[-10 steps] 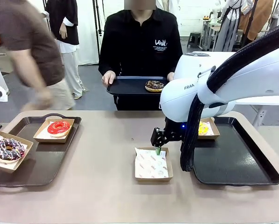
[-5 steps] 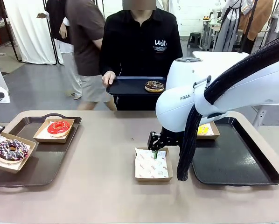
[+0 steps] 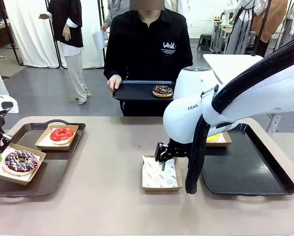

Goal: Individually package the donuts and arrange them on the tray.
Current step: Place the picked Paper togo box on the Handle tray while simultaneously picking up another Paper togo box from the table with the other hand.

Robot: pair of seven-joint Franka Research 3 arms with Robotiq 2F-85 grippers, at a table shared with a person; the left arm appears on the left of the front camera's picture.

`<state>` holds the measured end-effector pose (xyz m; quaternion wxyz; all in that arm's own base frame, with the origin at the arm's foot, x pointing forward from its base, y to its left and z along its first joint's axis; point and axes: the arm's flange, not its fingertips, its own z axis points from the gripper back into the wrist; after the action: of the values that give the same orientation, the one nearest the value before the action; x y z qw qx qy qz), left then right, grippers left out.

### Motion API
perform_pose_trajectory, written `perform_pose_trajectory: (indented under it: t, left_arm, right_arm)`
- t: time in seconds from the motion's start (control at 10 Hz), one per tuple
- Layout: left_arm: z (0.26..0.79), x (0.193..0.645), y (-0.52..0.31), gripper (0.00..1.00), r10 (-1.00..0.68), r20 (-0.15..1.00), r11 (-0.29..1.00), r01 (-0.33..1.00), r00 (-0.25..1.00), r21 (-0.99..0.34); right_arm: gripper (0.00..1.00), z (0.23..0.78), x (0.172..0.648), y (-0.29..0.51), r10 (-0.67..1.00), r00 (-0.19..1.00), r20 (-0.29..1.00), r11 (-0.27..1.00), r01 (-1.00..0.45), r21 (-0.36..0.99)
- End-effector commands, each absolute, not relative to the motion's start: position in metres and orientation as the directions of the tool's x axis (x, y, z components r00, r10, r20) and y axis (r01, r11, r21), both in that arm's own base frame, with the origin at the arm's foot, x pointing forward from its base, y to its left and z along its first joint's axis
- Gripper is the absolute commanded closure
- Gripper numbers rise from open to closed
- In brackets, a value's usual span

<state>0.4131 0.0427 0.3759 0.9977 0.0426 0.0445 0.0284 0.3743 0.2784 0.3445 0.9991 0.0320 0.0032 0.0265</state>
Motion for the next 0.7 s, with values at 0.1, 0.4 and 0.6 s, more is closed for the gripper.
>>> perform_pose_trajectory:
  t: [0.1,0.4,0.6]
  left_arm:
    - [0.371,0.42,0.038,0.99,0.07,-0.059,0.994,-0.065,0.996,0.089]
    - [0.361,0.42,0.037,0.99,0.056,-0.057,0.993,-0.05,0.997,0.109]
    - [0.362,0.419,0.037,0.99,0.053,-0.051,0.993,-0.047,0.997,0.107]
  right_arm:
    - [0.0,0.333,0.38,0.276,0.06,0.998,0.014,0.996,-0.061,0.059]
    - [0.0,0.332,0.38,0.277,0.063,0.998,0.007,0.996,-0.063,0.057]
    - [0.0,0.331,0.38,0.277,0.063,0.998,0.002,0.996,-0.063,0.058]
